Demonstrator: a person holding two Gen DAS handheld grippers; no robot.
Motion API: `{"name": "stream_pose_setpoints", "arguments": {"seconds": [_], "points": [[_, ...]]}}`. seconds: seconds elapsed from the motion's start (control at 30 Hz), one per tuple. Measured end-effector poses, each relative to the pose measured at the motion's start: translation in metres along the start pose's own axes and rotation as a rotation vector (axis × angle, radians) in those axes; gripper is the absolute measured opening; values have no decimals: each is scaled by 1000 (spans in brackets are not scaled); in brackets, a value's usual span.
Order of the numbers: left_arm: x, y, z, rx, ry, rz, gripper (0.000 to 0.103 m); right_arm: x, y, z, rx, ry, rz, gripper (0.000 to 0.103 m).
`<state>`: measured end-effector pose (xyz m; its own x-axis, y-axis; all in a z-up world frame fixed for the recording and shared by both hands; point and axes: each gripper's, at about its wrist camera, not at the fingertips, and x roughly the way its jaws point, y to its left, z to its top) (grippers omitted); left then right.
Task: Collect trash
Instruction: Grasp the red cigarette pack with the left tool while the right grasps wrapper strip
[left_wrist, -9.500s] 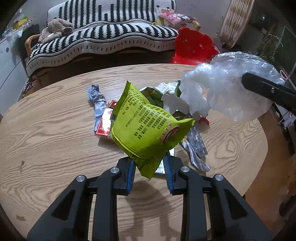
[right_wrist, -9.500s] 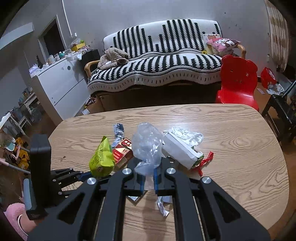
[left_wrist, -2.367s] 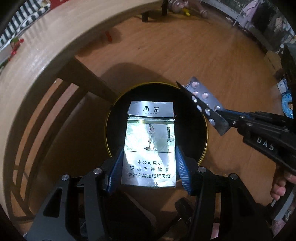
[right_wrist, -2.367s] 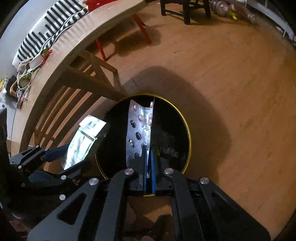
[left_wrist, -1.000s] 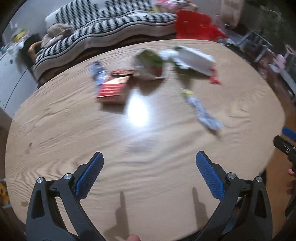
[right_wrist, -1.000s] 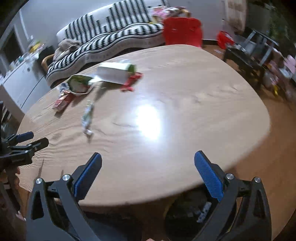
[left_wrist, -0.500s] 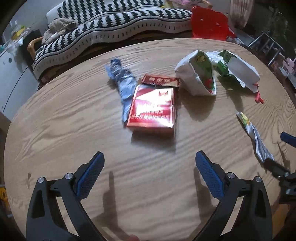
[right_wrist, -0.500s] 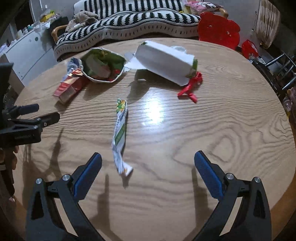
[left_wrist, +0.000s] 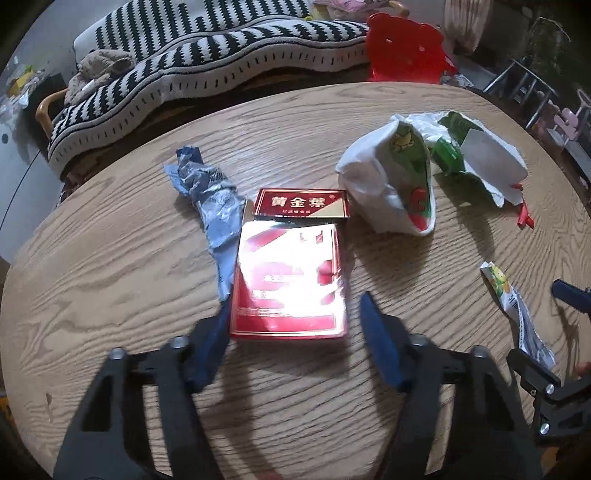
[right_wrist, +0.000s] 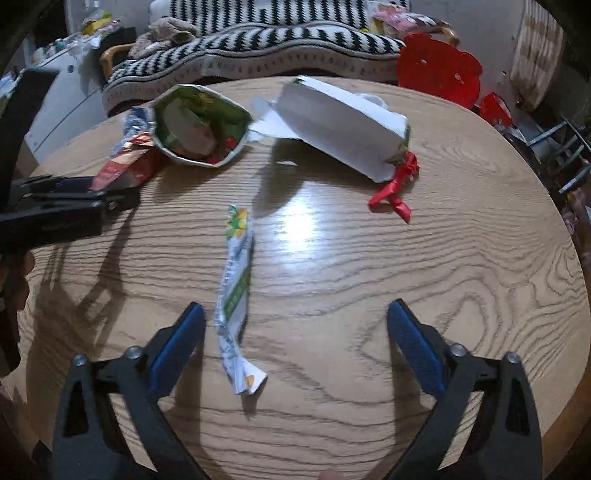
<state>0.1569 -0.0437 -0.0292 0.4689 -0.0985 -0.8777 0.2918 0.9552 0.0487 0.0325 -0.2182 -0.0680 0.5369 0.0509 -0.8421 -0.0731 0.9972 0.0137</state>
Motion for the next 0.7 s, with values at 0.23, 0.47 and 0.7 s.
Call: {"name": "stream_pose_setpoints", "arguments": {"seconds": [0.23, 0.47, 0.7], "points": [[-8, -2, -2, -26, -15, -38, 56, -12, -14, -5, 61, -48, 80, 14], [-25, -9, -5, -22, -32, -26, 56, -24, -21, -7, 74, -60, 85, 14], [-38, -16, -19, -15, -28, -27, 56, -32, -27, -11, 91, -54, 87, 14]]}}
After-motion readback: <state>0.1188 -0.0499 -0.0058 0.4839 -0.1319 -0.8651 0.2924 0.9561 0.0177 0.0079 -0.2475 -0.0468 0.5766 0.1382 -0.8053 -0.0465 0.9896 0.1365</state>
